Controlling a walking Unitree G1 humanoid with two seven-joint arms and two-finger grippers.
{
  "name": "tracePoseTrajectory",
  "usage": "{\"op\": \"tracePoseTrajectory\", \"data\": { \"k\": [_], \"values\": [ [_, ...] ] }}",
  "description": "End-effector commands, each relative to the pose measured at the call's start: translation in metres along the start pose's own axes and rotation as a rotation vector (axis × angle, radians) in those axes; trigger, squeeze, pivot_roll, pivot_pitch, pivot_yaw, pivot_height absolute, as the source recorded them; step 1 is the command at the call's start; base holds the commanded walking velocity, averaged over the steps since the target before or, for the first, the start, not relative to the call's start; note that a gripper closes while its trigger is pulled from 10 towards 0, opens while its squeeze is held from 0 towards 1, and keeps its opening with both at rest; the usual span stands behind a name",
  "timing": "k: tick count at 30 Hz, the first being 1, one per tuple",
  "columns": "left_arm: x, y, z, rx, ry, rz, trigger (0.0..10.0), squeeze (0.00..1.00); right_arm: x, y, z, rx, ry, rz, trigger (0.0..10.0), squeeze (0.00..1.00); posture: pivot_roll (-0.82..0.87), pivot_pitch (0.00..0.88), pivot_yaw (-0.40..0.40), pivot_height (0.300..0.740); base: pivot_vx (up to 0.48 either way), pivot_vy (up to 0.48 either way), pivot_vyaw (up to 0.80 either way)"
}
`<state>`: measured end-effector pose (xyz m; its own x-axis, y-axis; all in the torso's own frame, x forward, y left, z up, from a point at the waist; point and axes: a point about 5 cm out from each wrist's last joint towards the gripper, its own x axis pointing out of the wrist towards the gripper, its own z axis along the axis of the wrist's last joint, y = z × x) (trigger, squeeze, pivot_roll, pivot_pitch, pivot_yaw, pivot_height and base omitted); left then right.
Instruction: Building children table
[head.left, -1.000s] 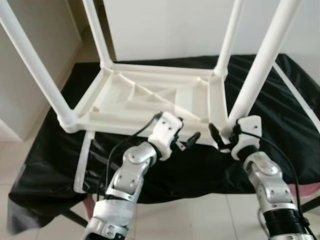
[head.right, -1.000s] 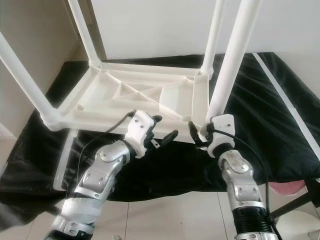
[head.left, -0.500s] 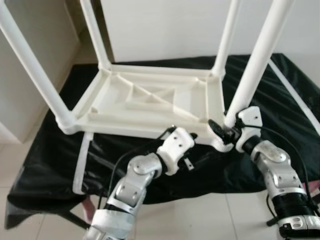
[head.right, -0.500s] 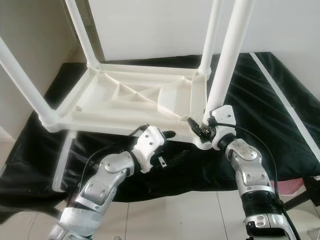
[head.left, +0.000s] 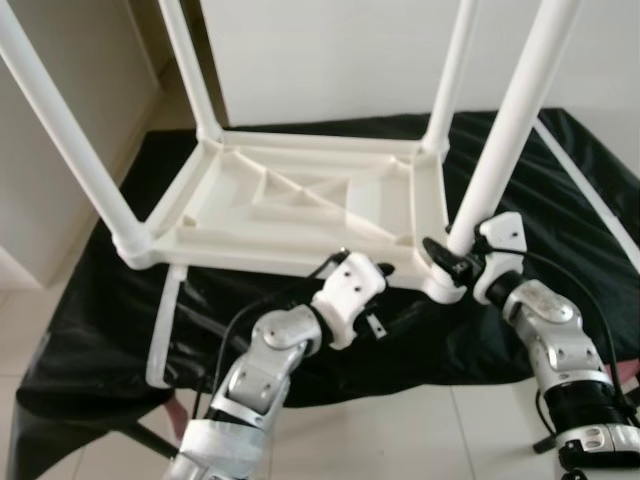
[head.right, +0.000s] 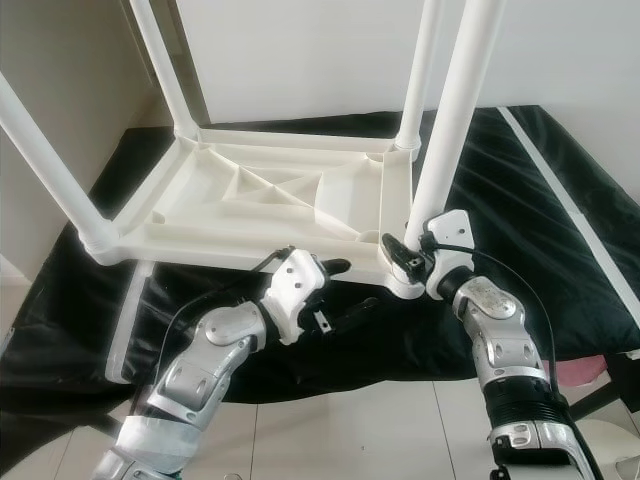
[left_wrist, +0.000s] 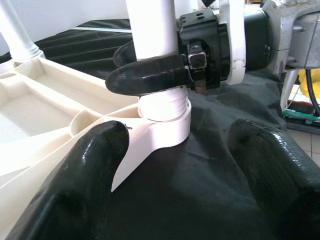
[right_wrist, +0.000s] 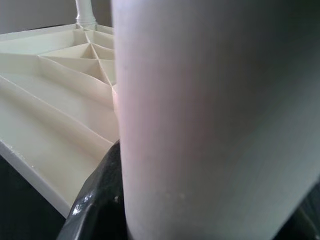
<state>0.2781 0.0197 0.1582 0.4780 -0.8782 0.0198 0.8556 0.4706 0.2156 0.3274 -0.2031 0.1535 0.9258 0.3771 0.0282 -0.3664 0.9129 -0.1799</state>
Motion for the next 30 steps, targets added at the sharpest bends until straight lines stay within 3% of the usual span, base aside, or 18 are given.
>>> {"op": "tracePoseTrajectory", "data": {
  "k": [1, 4, 12, 18, 24, 30],
  "values": [
    [-0.002, 0.002, 0.000, -0.007, -0.010, 0.024, 10.0, 0.00, -0.004, 0.001, -0.015, 0.009, 0.088, -0.061, 10.0, 0.00, -0.08, 0.023, 0.038, 0.740, 0.000, 0.000, 0.00],
    [-0.004, 0.008, 0.001, -0.018, -0.022, 0.053, 10.0, 0.00, -0.005, 0.003, -0.015, 0.056, 0.085, -0.171, 10.0, 0.00, -0.07, 0.021, 0.038, 0.740, 0.000, 0.000, 0.00],
    [-0.005, 0.014, 0.002, -0.020, -0.025, 0.081, 10.0, 0.00, -0.008, 0.015, -0.012, 0.124, 0.047, -0.281, 10.0, 0.00, -0.07, 0.018, 0.043, 0.740, 0.000, 0.000, 0.00],
    [-0.006, 0.012, 0.002, -0.017, -0.026, 0.064, 10.0, 0.00, -0.011, 0.022, -0.007, 0.124, 0.037, -0.449, 10.0, 0.00, -0.07, 0.014, 0.047, 0.740, 0.000, 0.000, 0.00],
    [-0.005, 0.010, 0.002, -0.016, -0.020, 0.045, 10.0, 0.00, -0.015, 0.035, -0.010, 0.186, 0.052, -0.636, 10.0, 0.00, -0.07, 0.010, 0.044, 0.740, 0.000, 0.000, 0.00],
    [-0.006, 0.008, 0.002, -0.014, -0.022, 0.034, 10.0, 0.00, -0.009, 0.049, -0.003, 0.244, 0.017, -0.651, 10.0, 0.00, -0.06, 0.004, 0.045, 0.740, 0.000, 0.000, 0.00]
  ]
}}
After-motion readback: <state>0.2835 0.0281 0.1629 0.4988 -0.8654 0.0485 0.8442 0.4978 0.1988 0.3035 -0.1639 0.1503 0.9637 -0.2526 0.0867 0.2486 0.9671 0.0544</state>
